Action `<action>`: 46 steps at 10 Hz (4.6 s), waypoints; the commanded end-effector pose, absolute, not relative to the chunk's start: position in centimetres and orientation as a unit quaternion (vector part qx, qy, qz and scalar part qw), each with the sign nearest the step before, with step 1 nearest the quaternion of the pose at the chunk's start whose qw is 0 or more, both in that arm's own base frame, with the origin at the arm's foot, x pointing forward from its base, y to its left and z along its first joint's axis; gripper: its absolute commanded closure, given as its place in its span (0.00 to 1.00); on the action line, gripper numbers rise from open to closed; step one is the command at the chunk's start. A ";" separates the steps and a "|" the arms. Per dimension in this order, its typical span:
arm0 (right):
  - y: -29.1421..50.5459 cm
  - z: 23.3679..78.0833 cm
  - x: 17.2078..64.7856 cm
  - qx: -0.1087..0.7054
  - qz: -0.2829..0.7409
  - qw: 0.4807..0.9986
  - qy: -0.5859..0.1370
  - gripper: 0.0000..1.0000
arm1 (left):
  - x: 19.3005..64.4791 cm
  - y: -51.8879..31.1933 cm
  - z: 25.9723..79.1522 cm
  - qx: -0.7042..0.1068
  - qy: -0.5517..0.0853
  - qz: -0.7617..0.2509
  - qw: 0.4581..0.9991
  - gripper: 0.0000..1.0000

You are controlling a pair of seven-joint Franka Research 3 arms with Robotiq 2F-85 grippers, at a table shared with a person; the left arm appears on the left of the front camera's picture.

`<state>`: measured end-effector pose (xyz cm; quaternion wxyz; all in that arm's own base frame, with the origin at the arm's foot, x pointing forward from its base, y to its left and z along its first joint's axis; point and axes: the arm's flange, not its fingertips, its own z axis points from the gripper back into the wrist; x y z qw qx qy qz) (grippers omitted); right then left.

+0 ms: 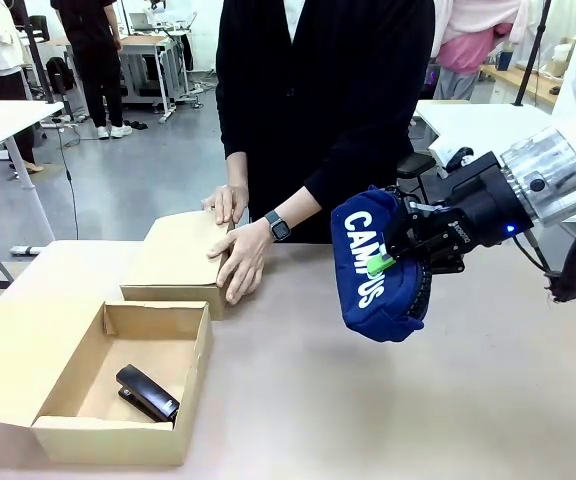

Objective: Place items inside the box.
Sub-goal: Pick up a Pencil pouch or Stapler and place it inside the Mailer Box closest to the robot.

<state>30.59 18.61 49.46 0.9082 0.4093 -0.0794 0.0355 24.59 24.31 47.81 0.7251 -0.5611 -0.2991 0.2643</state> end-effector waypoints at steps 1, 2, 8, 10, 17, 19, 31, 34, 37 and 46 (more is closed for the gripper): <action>18.2 48.6 28.4 0.405 0.027 0.911 -0.071 0.94 | 24.6 24.3 47.9 -0.567 -0.309 0.256 0.720 0.00; 18.3 48.6 28.4 0.405 0.027 0.911 -0.071 0.94 | 24.6 24.3 47.9 -0.567 -0.309 0.256 0.720 0.00; 18.4 48.5 28.6 0.403 0.023 0.913 -0.063 0.94 | 24.6 24.3 47.9 -0.567 -0.309 0.256 0.720 0.00; 18.6 48.5 28.6 0.402 0.025 0.913 -0.060 0.94 | 24.6 24.3 47.9 -0.567 -0.309 0.256 0.720 0.00; 38.1 44.6 29.2 0.447 -0.041 0.891 -0.067 0.94 | 24.6 24.3 47.9 -0.567 -0.309 0.256 0.720 0.00; 44.7 43.5 28.6 0.489 0.021 0.871 -0.032 0.94 | 24.6 24.3 47.9 -0.567 -0.309 0.256 0.720 0.00; 55.4 43.6 31.3 0.318 -0.054 0.946 -0.034 0.94 | 24.6 24.3 47.9 -0.567 -0.309 0.256 0.720 0.00; 57.5 42.4 31.5 0.292 -0.027 0.956 -0.014 0.94 | 24.6 24.3 47.9 -0.567 -0.309 0.256 0.720 0.00; 59.5 40.5 31.8 0.260 -0.015 0.965 0.008 0.94 | 24.6 24.3 47.9 -0.567 -0.309 0.256 0.720 0.00; 60.5 35.9 33.6 0.228 -0.018 0.971 0.064 0.94 | 24.6 24.3 47.9 -0.567 -0.309 0.256 0.720 0.00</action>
